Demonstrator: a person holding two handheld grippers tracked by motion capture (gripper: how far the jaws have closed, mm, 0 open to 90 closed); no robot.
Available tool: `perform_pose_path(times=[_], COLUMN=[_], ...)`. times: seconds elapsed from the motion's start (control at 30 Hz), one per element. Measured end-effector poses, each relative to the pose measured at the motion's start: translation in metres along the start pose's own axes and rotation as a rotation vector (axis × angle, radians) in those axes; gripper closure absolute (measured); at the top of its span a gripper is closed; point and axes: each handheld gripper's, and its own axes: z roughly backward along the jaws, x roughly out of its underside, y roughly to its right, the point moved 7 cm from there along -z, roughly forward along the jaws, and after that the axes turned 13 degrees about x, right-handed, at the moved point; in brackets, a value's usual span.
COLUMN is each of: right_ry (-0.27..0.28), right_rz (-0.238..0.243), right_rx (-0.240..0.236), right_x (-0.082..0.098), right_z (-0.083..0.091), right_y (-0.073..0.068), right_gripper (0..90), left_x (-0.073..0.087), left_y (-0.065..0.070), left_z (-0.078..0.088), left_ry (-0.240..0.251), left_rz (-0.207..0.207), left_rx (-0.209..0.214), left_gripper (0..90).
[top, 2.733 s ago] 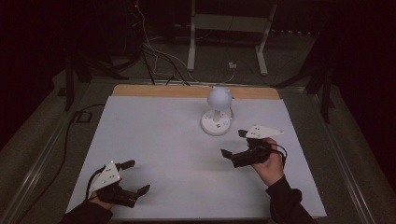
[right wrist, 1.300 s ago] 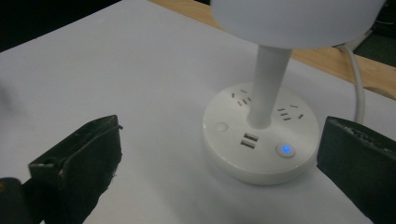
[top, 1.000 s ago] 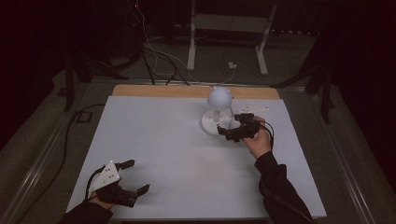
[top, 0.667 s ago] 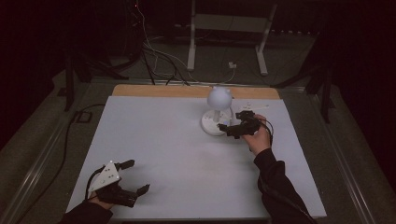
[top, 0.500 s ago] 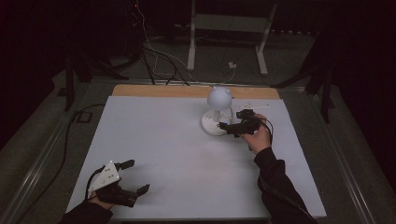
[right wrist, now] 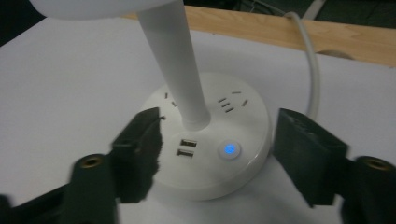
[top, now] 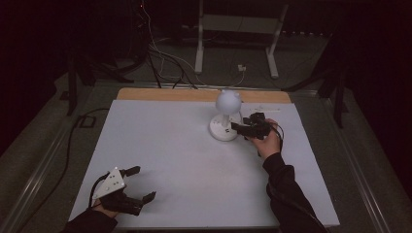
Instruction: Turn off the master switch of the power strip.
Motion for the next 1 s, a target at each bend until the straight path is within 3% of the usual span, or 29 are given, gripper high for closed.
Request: perform_pose_path(times=[0.03,0.07,0.13,0.53,1.0], right_ry=[0.000,0.002,-0.001,-0.017,-0.015], right_rz=[0.000,-0.011,-0.020,-0.013,-0.011], right_rx=[0.000,0.007,0.007,0.045,0.081], right_x=[0.000,-0.001,-0.001,0.000,0.003], right_z=[0.000,0.000,0.000,-0.008,-0.016], right_y=[0.000,0.000,0.000,0.003,0.000], right_gripper=[41.9,52.7,60.5,88.9,90.0], left_x=[0.000,0.000,0.000,0.000,0.000], left_y=[0.000,0.000,0.000,0.000,0.000], left_z=[0.000,0.000,0.000,0.000,0.000], left_ry=[0.000,-0.001,-0.003,-0.002,-0.001], left_rz=[0.000,0.001,0.000,0.004,0.005], left_rx=[-0.001,0.000,-0.001,0.000,0.001], left_gripper=[0.4,0.4,0.5,0.4,0.4])
